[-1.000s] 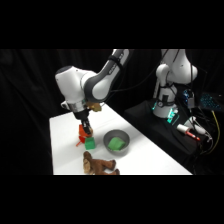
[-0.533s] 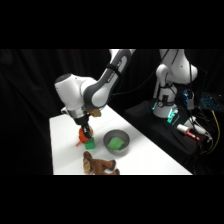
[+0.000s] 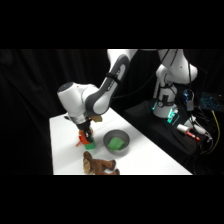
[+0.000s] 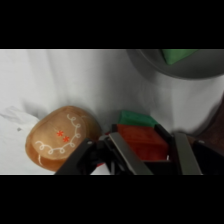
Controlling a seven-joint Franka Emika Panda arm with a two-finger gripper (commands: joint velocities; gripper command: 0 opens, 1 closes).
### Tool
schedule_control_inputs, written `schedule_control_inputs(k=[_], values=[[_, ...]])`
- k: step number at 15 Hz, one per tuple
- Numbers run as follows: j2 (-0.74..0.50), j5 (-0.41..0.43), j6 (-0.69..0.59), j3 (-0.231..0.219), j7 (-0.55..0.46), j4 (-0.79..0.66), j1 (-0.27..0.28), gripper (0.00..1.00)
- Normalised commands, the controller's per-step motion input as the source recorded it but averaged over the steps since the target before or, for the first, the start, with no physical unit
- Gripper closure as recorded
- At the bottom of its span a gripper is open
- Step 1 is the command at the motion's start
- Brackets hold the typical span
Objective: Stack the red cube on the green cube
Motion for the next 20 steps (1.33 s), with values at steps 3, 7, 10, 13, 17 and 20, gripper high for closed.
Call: schedule_control_inputs(k=[3, 7, 10, 13, 17, 20], values=[[0.04, 0.031, 0.04, 0.029, -0.08, 0.09, -0.016, 0.08], [0.01, 0.033, 0.0, 0.026, -0.07, 0.09, -0.013, 0.0], [-0.02, 0.02, -0.07, 0.015, -0.07, 0.09, -0.006, 0.0], [-0.09, -0.007, -0.14, -0.008, -0.06, 0.09, 0.003, 0.0], [-0.18, -0.064, -0.22, -0.042, -0.03, 0.08, 0.026, 0.0], [-0.25, -0.106, -0.3, -0.051, -0.01, 0.06, 0.042, 0.0]])
